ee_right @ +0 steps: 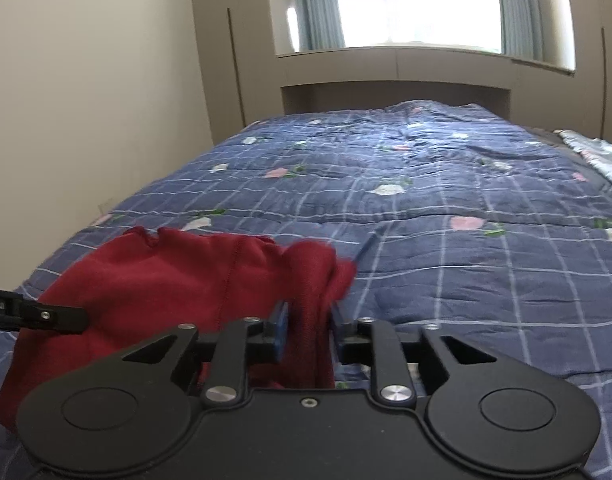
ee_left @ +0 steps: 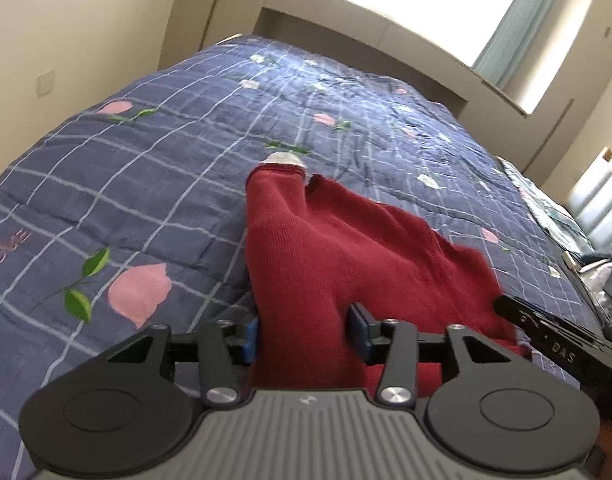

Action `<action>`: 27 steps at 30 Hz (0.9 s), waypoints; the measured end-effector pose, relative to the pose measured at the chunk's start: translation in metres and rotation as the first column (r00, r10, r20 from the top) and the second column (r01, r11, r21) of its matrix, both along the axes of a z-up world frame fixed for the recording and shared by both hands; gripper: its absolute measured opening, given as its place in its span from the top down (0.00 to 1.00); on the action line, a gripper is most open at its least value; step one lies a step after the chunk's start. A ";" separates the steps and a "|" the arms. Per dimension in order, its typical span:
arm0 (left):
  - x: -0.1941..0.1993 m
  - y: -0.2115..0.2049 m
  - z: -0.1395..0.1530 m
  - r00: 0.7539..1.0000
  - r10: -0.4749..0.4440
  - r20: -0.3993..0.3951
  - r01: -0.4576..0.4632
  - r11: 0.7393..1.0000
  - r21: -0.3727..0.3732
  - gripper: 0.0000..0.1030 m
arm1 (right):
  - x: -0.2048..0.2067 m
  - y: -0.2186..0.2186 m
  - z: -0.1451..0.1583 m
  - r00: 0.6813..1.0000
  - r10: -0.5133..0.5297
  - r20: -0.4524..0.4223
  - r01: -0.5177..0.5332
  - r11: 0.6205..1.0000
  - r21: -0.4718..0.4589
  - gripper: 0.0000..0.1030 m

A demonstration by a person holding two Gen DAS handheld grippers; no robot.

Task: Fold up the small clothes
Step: 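Open both tools and withdraw them from the folded sweater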

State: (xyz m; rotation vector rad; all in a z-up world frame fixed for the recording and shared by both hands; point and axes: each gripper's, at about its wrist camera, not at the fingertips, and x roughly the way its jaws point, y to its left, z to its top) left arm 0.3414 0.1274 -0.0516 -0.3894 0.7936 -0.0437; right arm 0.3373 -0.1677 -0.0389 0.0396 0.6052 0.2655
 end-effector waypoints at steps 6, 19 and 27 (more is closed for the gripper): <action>-0.014 0.002 0.015 0.999 0.034 0.033 -0.034 0.999 0.013 0.23 | -0.010 -0.009 0.011 0.999 -0.032 0.024 0.032 0.999 0.000 0.50; -0.084 -0.029 0.067 0.973 0.096 0.209 -0.135 0.974 0.180 0.01 | -0.076 -0.022 0.064 0.987 -0.034 0.159 0.026 0.998 0.055 0.05; -0.143 -0.051 0.075 0.961 0.099 0.258 -0.162 0.959 0.233 0.01 | -0.139 -0.029 0.077 0.975 -0.017 0.220 0.000 0.997 0.079 0.01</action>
